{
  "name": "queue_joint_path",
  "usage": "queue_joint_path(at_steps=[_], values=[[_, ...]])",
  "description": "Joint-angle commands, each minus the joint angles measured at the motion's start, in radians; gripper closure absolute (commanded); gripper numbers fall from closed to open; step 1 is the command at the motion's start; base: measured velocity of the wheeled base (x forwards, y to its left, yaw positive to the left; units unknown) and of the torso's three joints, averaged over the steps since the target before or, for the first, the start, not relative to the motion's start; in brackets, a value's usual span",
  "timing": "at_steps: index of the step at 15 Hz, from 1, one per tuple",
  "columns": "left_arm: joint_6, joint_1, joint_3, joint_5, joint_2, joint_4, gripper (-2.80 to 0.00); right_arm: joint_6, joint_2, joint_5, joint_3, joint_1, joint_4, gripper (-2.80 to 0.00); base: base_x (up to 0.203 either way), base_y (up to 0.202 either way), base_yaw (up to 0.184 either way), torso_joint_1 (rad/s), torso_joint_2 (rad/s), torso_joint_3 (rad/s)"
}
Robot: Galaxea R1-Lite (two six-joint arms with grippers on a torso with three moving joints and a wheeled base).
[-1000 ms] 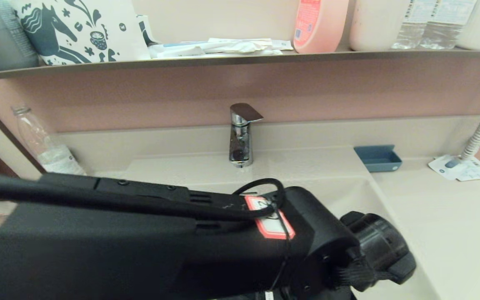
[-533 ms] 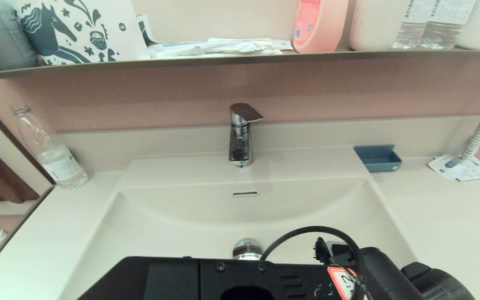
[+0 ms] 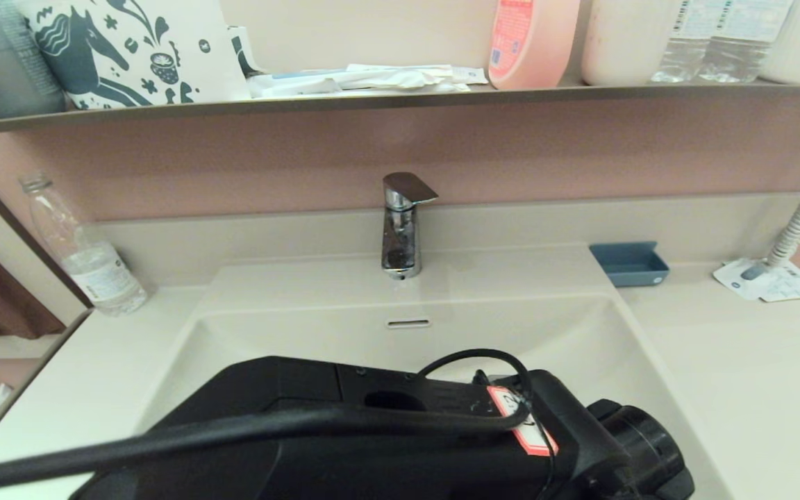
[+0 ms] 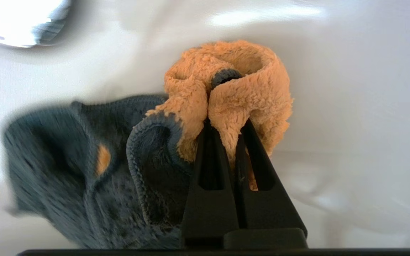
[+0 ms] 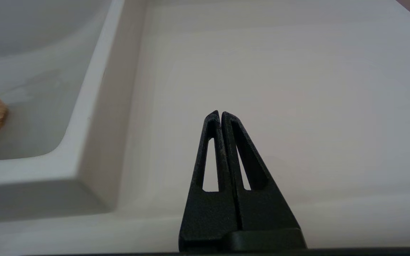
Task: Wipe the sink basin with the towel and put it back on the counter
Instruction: Wipe the sink
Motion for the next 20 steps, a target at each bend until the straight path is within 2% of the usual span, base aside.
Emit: queue_joint_path(at_steps=[1,6,10,13,14,16,20], values=[[-0.01,0.016,0.064,0.002,-0.018,0.019,0.0,0.001,0.001,0.0,0.0,0.0,0.0,0.0,0.0,0.0,0.0,0.0,0.0,0.0],[-0.03,0.05,0.321,0.01,-0.168,0.03,0.0,0.0,0.001,0.0,0.0,0.0,0.0,0.0,0.0,0.0,0.0,0.0,0.0,0.0],[-0.02,0.123,0.502,0.014,-0.292,0.024,0.0,0.001,0.001,0.0,0.0,0.0,0.0,0.0,0.0,0.0,0.0,0.0,0.0,0.0],[0.075,0.197,0.547,0.019,-0.347,-0.034,0.0,0.001,0.001,0.0,0.0,0.0,0.0,0.0,0.0,0.0,0.0,0.0,0.0,0.0],[0.131,0.239,0.56,0.032,-0.358,-0.079,0.0,0.001,0.001,0.0,0.0,0.0,0.0,0.0,0.0,0.0,0.0,0.0,0.0,0.0],[0.242,0.308,0.596,0.05,-0.376,-0.219,0.0,0.001,0.001,0.0,0.0,0.0,0.0,0.0,0.0,0.0,0.0,0.0,0.0,0.0],[0.41,0.373,0.689,0.058,-0.374,-0.489,0.0,0.001,0.001,0.0,0.0,0.0,0.0,0.0,0.0,0.0,0.0,0.0,0.0,0.0]])
